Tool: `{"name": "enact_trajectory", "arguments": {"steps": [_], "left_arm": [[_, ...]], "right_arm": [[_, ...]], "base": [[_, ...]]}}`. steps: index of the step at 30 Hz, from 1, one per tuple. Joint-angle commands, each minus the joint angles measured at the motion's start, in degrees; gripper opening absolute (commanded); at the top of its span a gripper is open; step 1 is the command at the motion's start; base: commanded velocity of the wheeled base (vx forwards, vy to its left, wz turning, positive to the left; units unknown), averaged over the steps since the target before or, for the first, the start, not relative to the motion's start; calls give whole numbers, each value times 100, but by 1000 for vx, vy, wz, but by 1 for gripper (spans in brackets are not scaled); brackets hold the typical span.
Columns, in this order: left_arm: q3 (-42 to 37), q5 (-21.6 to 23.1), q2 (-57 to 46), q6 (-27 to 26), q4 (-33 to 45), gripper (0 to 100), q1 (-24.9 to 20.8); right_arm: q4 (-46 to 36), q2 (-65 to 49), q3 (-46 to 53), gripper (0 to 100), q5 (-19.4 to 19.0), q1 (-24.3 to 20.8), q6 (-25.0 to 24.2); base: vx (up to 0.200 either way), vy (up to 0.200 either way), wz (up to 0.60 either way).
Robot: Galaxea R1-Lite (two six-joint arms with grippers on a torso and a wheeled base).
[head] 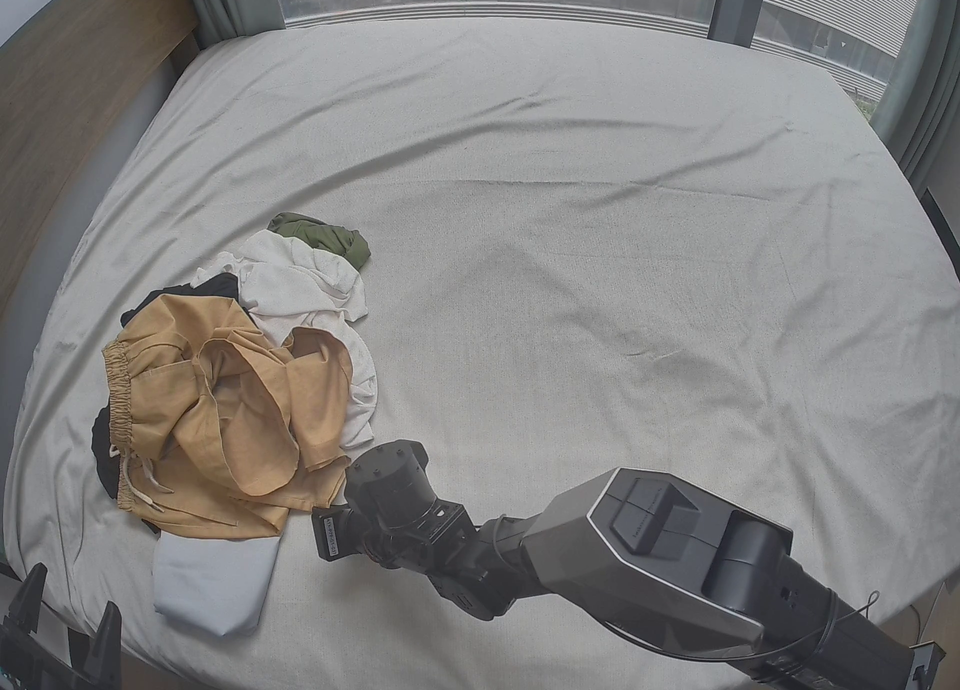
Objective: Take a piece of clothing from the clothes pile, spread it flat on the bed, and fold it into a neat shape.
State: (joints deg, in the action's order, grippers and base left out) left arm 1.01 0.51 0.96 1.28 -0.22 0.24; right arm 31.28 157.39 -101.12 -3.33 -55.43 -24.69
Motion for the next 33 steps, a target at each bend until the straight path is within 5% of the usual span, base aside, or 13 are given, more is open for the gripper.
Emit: {"name": "enact_trajectory", "arguments": {"steps": [1,33], "left_arm": [[-101,2,-96,4,-4,100,2],[-101,2,-96,-5,-4,100,2]], "right_arm": [[18,-147,224,0,69,6,-1],[62,-1976,2896,0,438,384,-142]], "base": [[0,0,0],[0,0,0]]}}
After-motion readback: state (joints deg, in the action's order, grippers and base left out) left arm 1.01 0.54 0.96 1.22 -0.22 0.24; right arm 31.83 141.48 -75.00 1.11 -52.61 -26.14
